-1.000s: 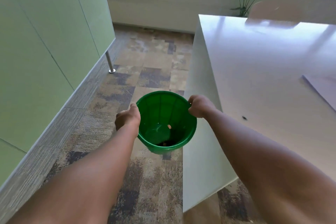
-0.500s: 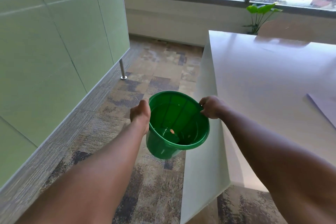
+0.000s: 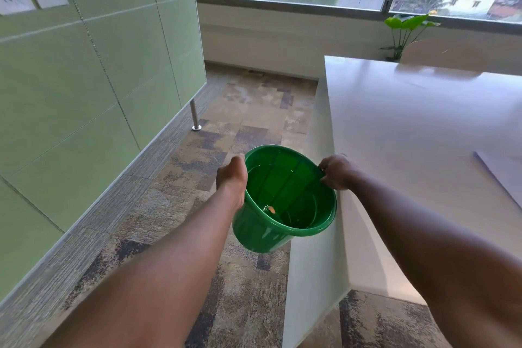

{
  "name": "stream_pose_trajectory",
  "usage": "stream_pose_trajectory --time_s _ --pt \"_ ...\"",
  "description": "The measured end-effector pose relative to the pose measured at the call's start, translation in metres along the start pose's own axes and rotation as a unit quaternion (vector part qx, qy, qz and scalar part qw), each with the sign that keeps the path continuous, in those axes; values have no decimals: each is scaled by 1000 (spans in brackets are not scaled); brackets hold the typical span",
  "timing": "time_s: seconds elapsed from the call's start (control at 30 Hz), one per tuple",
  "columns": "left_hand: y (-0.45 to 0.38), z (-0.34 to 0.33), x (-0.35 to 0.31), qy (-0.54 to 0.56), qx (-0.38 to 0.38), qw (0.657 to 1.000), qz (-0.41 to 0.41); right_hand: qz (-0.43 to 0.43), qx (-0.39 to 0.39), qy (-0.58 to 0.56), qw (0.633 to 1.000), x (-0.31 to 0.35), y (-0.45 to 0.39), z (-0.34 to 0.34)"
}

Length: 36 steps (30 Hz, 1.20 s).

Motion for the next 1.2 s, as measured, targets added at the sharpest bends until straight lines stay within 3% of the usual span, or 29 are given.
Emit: stream_pose_trajectory --time_s 0.33,0.47,0.6,0.83,1.07,1.2 --pt "5 -4 -3 -32 6 999 -16 -16 -26 -58 998 -10 10 1" --pt "3 -7 -5 -51 12 998 -26 -10 -169 -92 981 -16 32 24" --pt "8 -6 -4 -54 15 998 -26 -96 -249 -150 952 -50 60 30" --pt "10 -7 -3 -62 16 997 -30 -184 -222 -255 923 -115 95 6" --pt "10 -8 -5 -78 27 996 -39 -146 -182 -124 964 -124 95 -19" --pt "11 -9 -9 -83 21 995 -43 -182 -147 -81 969 -109 101 -33"
Point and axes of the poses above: each hand's wrist, its own y-axis away from the middle knuckle, its own z-axis out of the back of the hand, x = y × z, the point moved 9 cm from there along -y, towards the middle knuckle, and after that the axes turned 5 degrees about -z, right-handed, at the moved point
